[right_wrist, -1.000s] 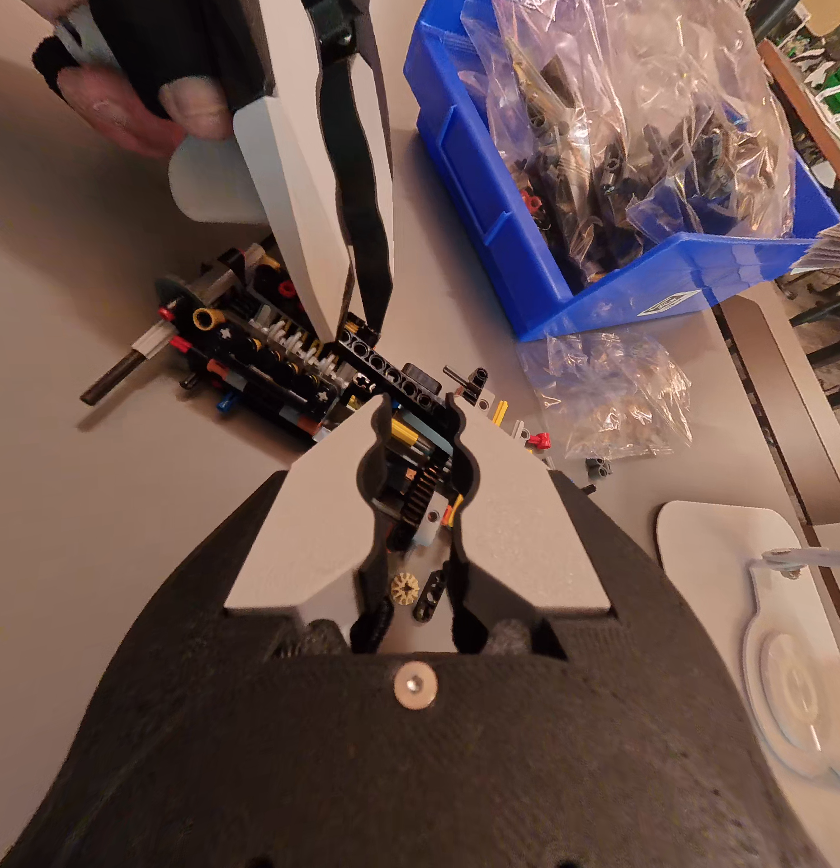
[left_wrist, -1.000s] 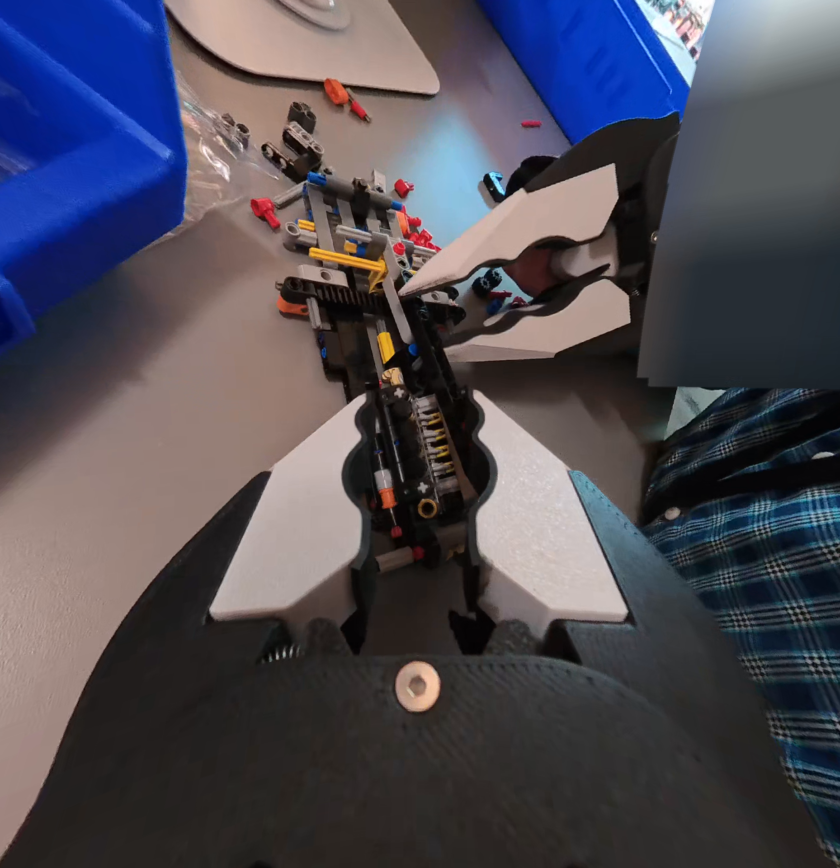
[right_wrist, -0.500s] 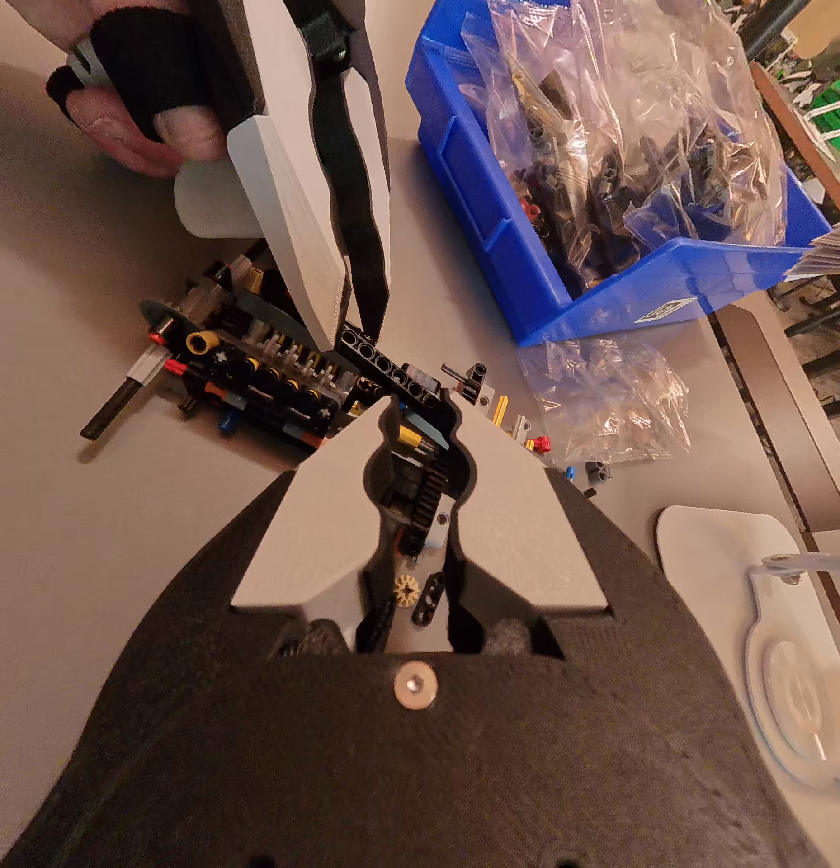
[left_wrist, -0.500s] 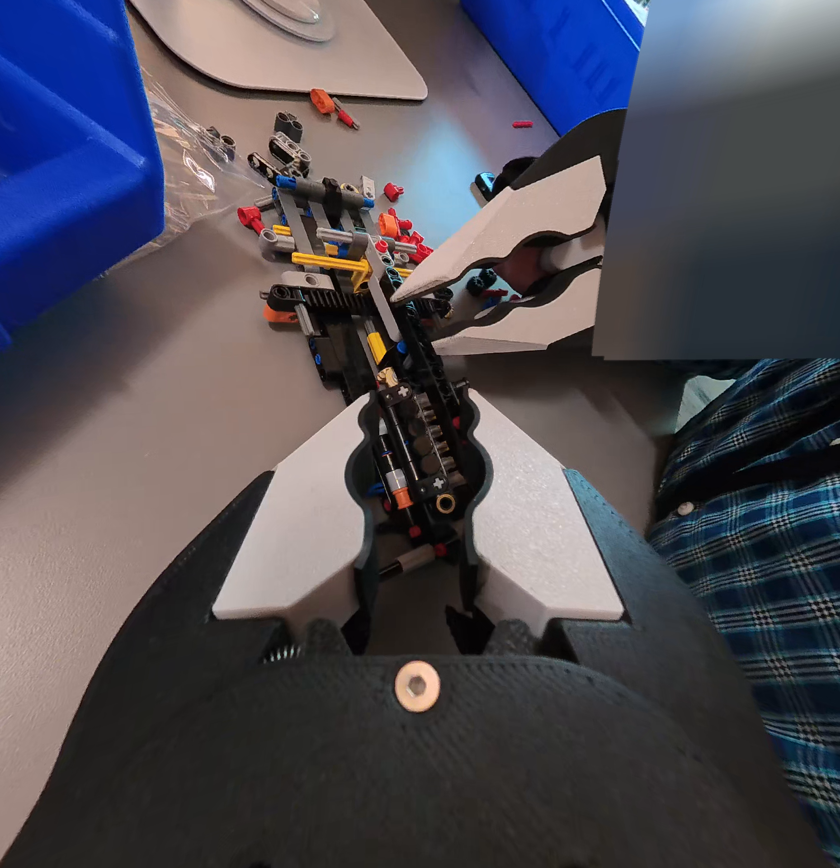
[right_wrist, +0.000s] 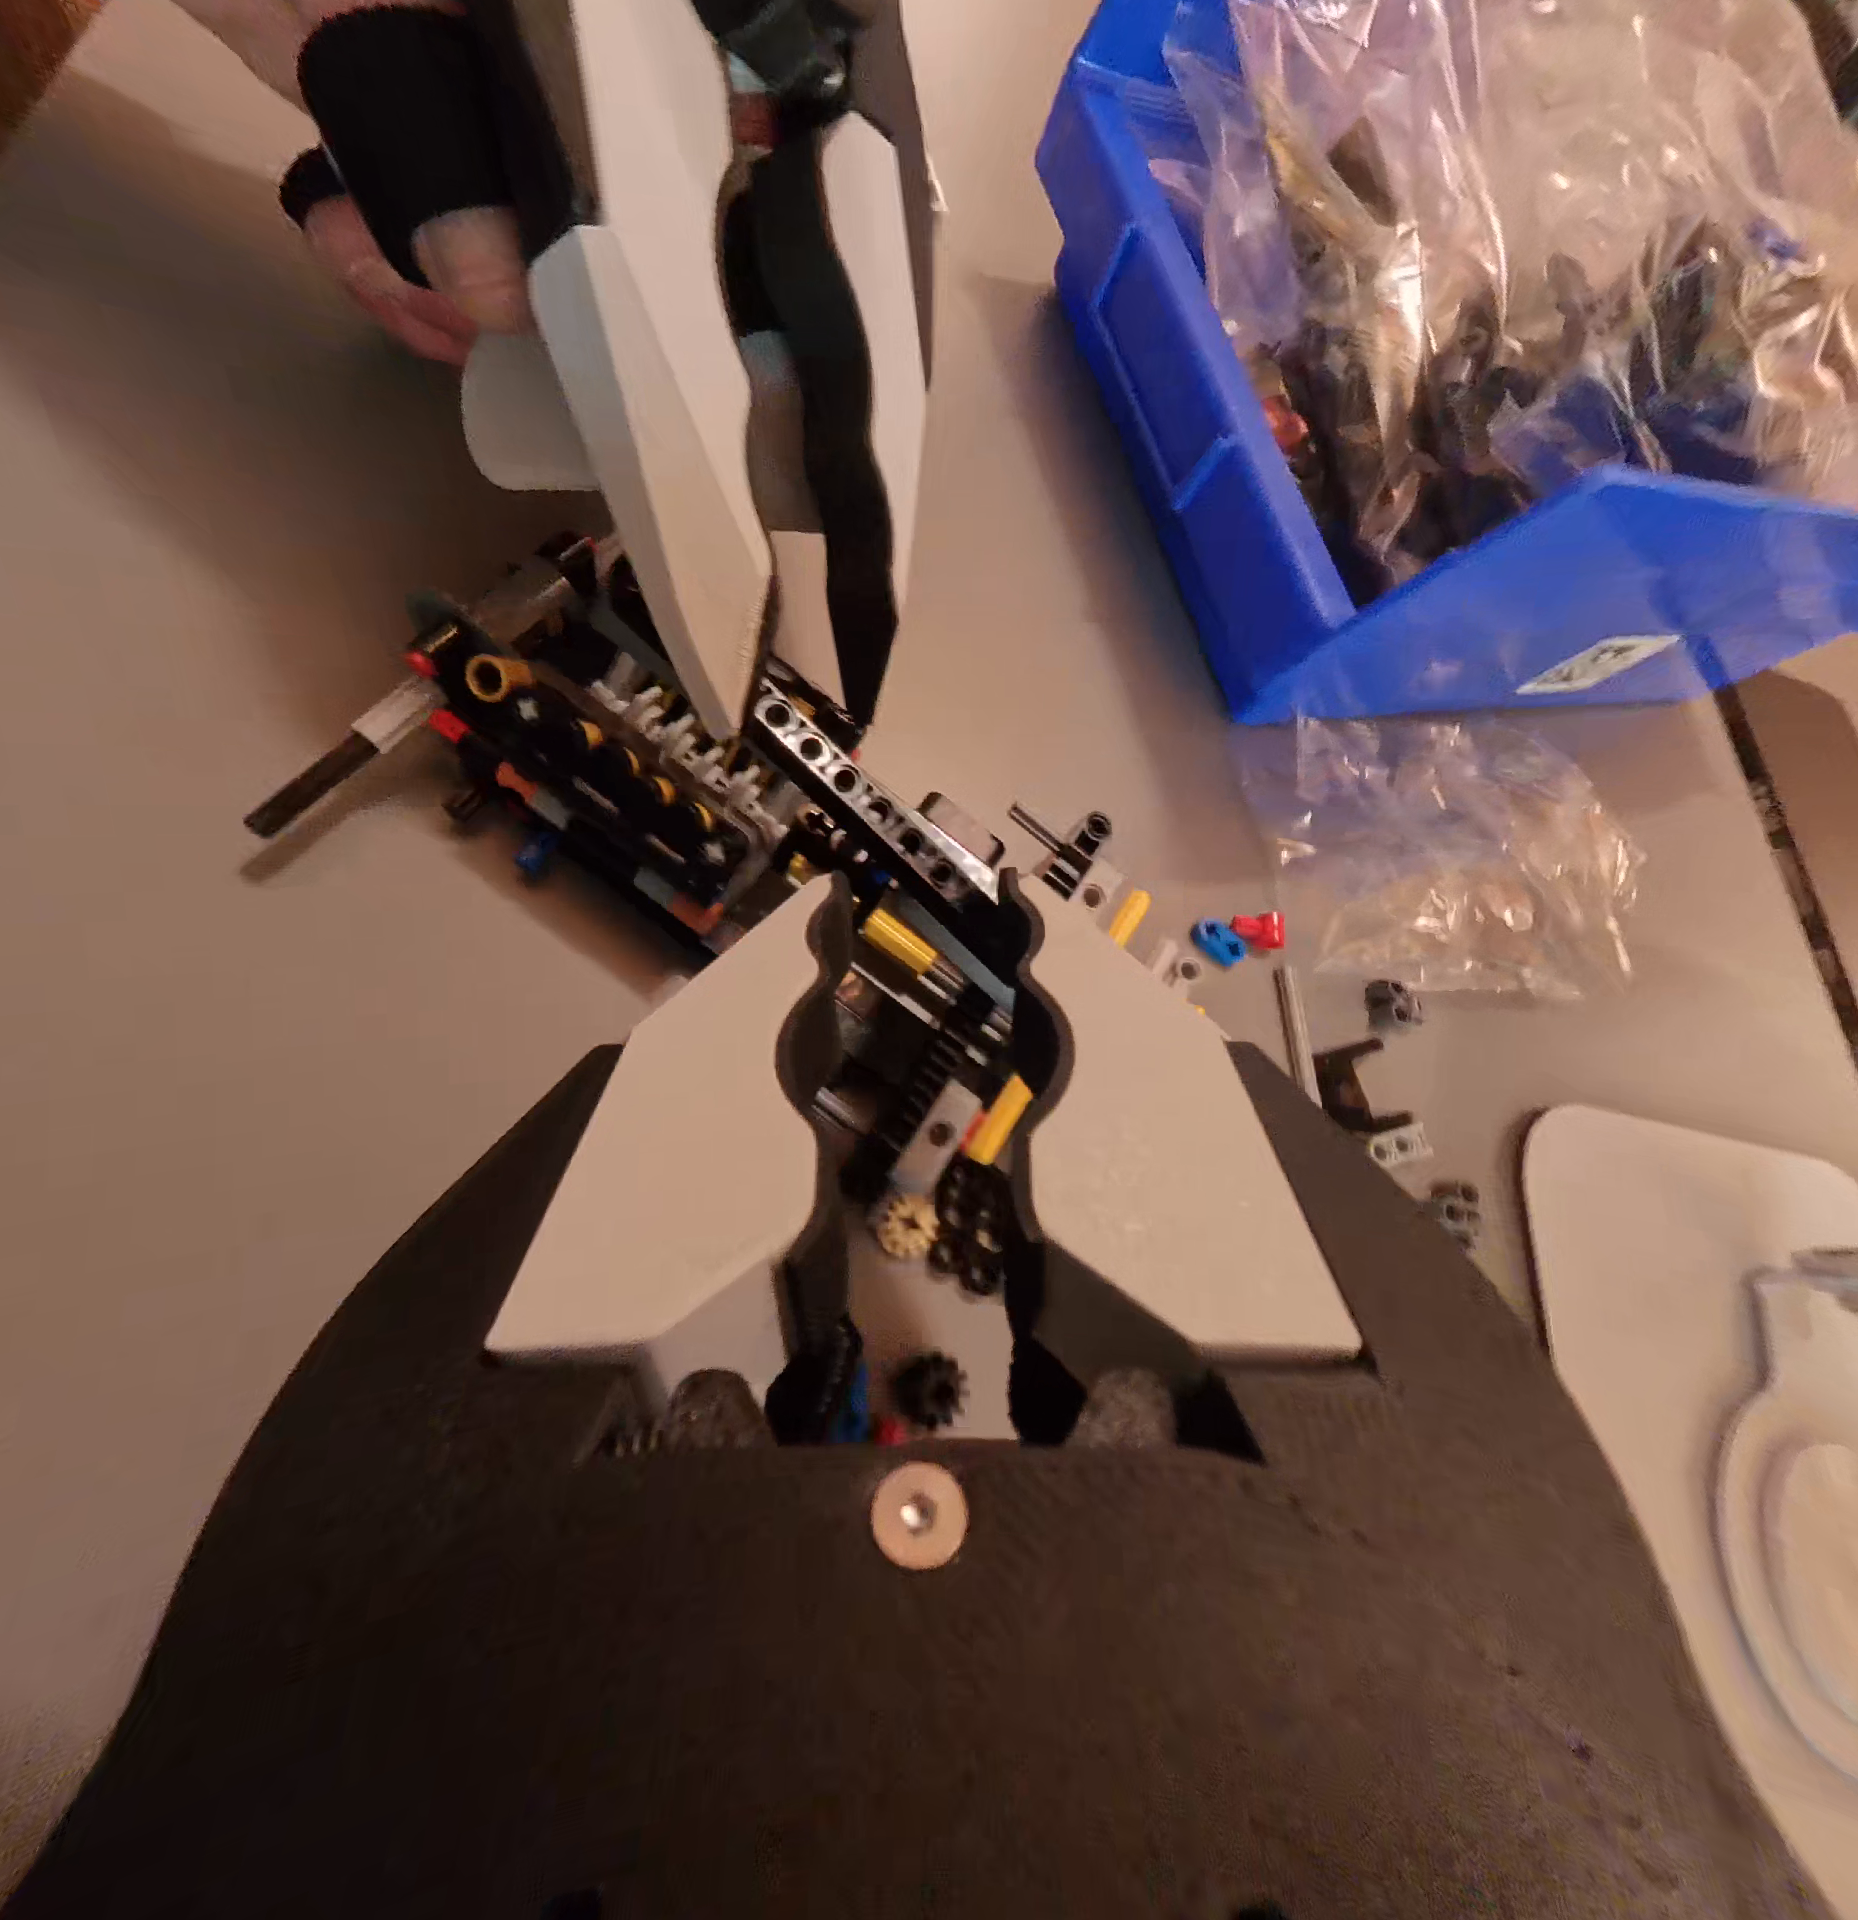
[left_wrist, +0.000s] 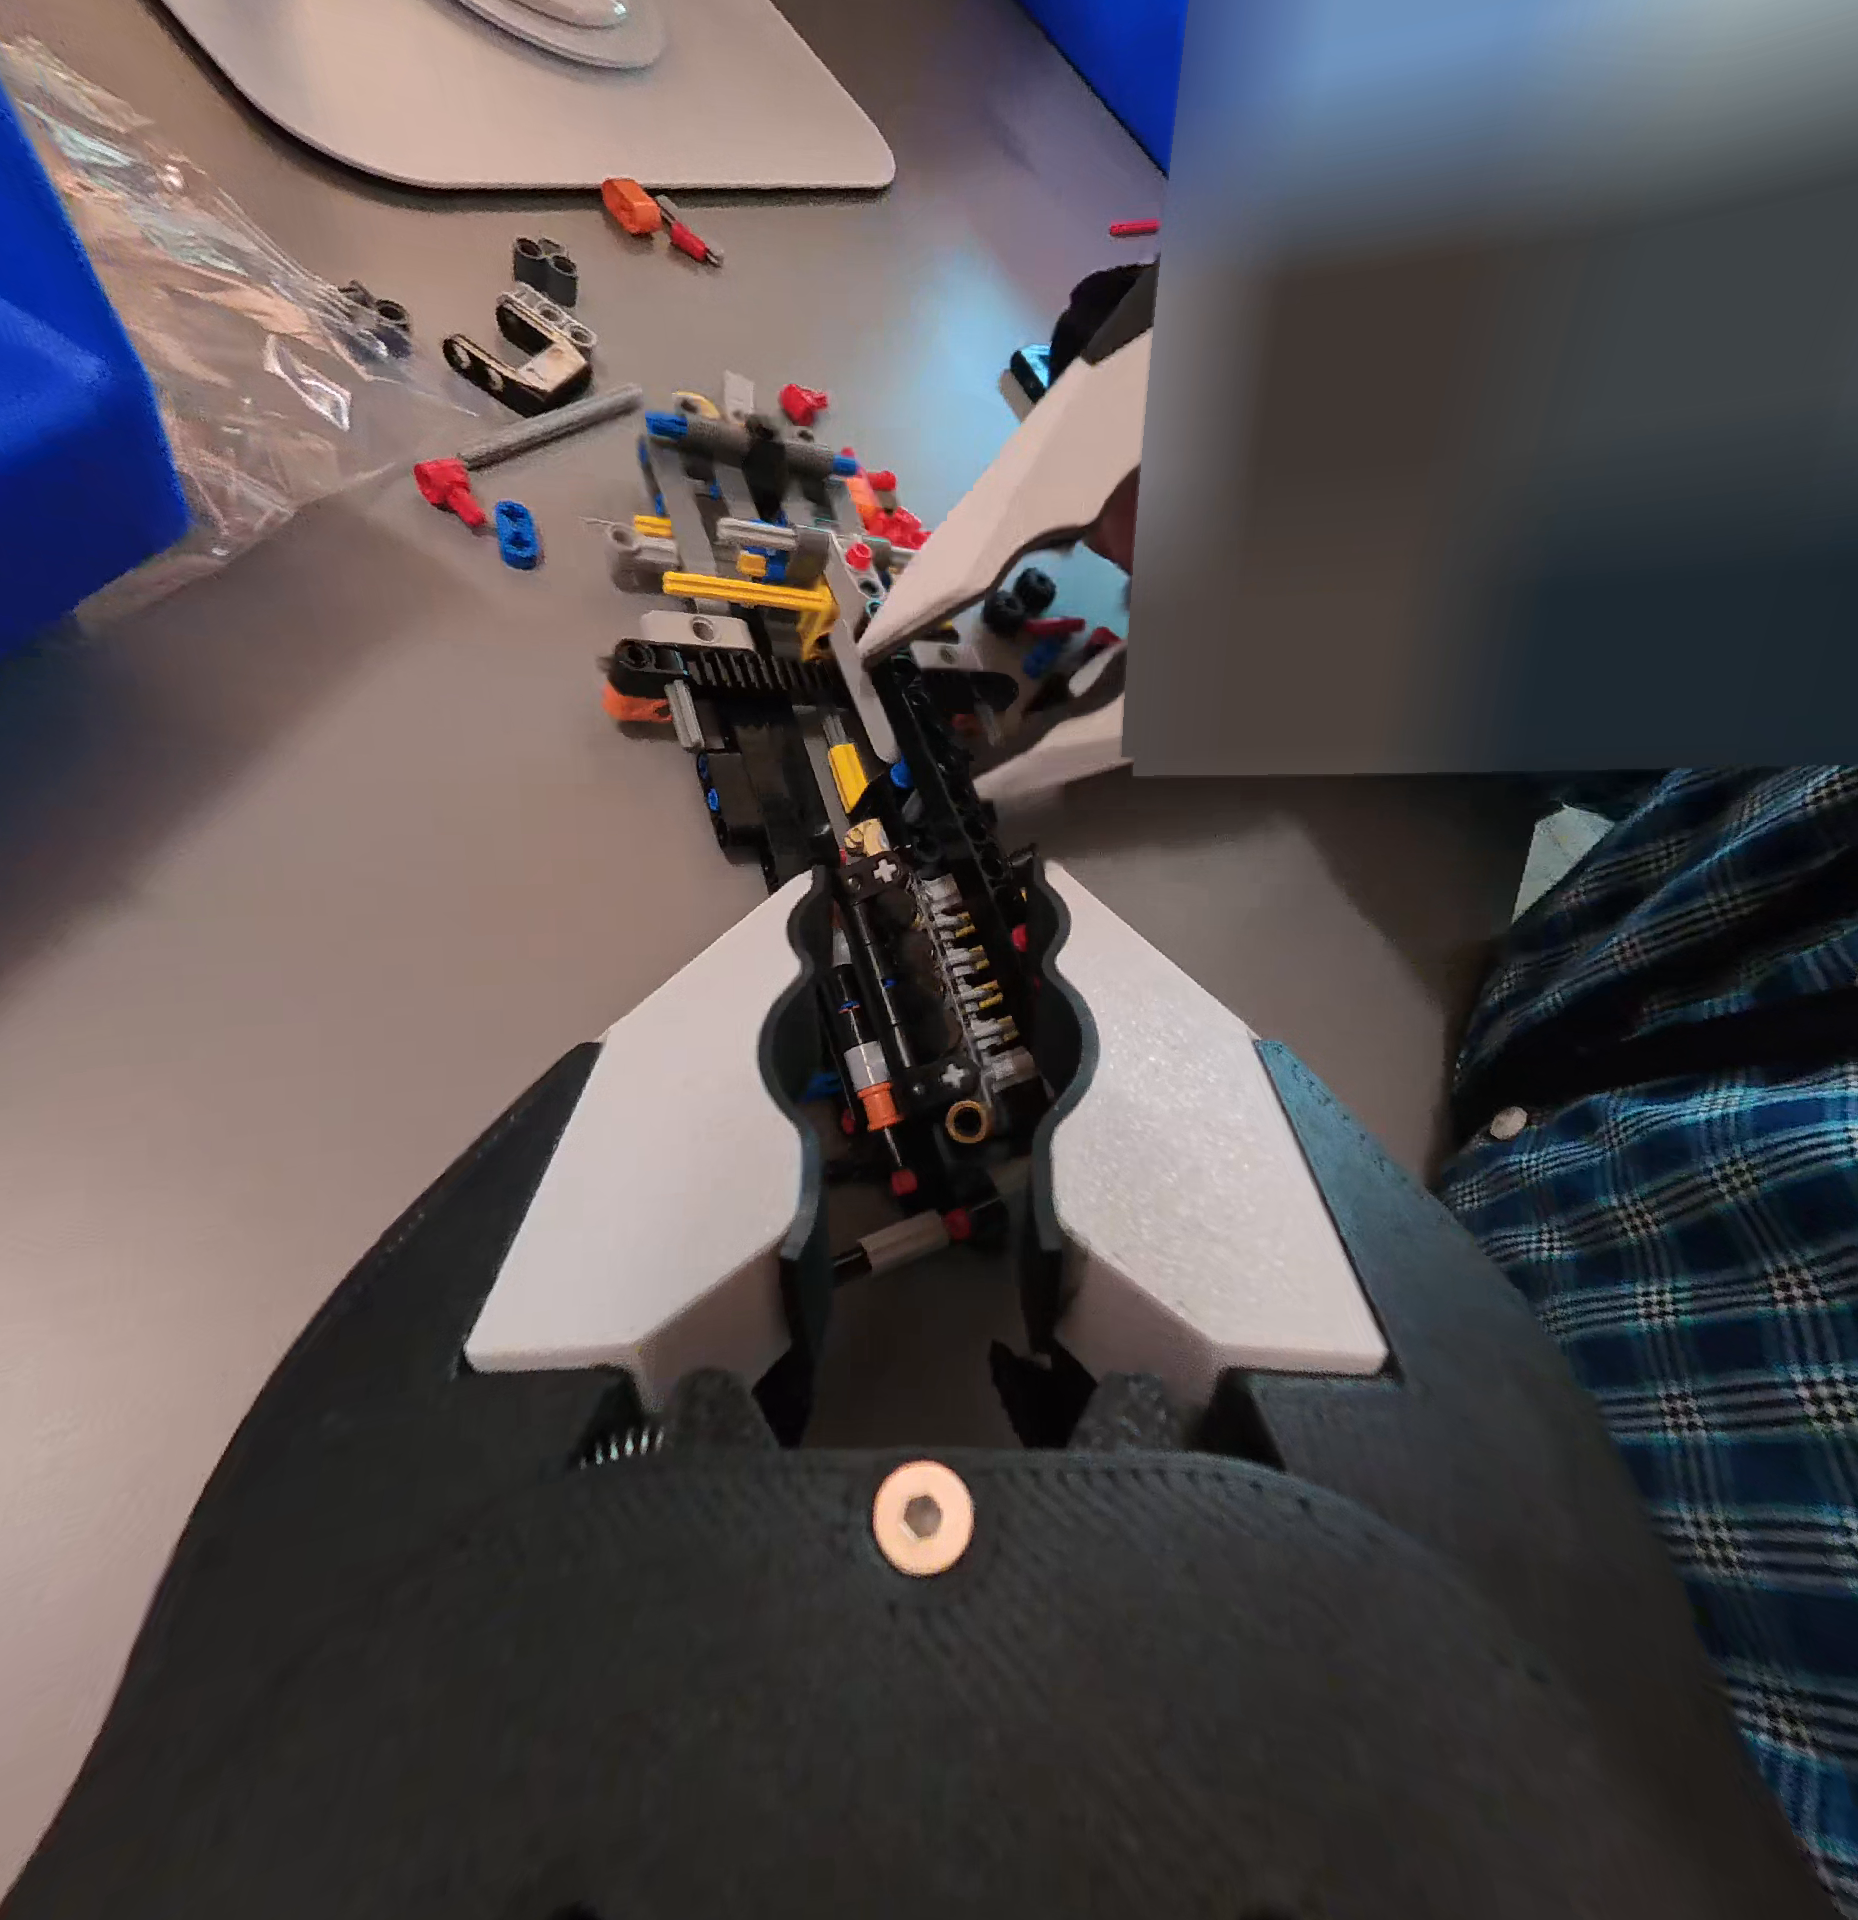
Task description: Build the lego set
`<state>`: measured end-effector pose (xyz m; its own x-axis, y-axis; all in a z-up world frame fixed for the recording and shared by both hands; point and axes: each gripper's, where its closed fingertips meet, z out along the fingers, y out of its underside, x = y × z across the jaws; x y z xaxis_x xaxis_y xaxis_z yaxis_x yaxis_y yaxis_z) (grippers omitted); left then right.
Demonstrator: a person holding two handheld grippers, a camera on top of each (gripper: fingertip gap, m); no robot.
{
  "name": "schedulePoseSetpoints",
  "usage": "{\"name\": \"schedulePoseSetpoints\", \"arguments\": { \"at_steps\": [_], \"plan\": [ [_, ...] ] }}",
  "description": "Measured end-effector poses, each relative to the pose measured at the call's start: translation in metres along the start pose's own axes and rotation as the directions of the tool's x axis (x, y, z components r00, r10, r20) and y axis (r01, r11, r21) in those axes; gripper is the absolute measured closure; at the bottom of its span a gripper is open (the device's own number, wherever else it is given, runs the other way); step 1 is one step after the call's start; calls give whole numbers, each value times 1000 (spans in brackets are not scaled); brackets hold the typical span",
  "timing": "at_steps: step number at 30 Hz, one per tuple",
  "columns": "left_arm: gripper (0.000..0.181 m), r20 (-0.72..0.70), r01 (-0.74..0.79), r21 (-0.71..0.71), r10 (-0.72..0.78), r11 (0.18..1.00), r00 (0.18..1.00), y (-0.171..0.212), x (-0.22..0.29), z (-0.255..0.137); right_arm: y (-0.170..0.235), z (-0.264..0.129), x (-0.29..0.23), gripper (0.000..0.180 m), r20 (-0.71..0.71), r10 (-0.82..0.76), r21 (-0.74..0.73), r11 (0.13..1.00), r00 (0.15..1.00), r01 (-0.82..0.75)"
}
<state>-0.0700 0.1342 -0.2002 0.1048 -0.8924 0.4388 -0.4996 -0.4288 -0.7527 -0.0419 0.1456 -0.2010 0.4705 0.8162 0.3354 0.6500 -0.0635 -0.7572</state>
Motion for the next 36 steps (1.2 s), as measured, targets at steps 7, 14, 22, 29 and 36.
{"name": "schedulePoseSetpoints", "arguments": {
  "at_steps": [7, 14, 22, 29, 36],
  "plan": [
    [144, -13, -32, -1, 32, 999, 999, 1, 16, 13, 6, -21, -2, 156, 104, 29, -42, 999, 994, -25],
    [144, 36, -20, 50, 18, 999, 999, -1, 25, 22, 17, -28, -3, 152, -100, 233, -40, 971, 967, -238],
    [149, 55, -8, 86, 3, 996, 999, -3, 35, 31, 22, -36, -9, 139, -257, 412, 37, 908, 874, -417],
    [150, 27, 1, 83, -3, 997, 1000, -3, 38, 31, 22, -39, -12, 145, -270, 373, 48, 926, 888, -375],
    [154, -66, 89, 98, -83, 991, 994, -6, 38, 28, 22, -41, -14, 148, -266, 350, 48, 935, 898, -350]
  ]
}}
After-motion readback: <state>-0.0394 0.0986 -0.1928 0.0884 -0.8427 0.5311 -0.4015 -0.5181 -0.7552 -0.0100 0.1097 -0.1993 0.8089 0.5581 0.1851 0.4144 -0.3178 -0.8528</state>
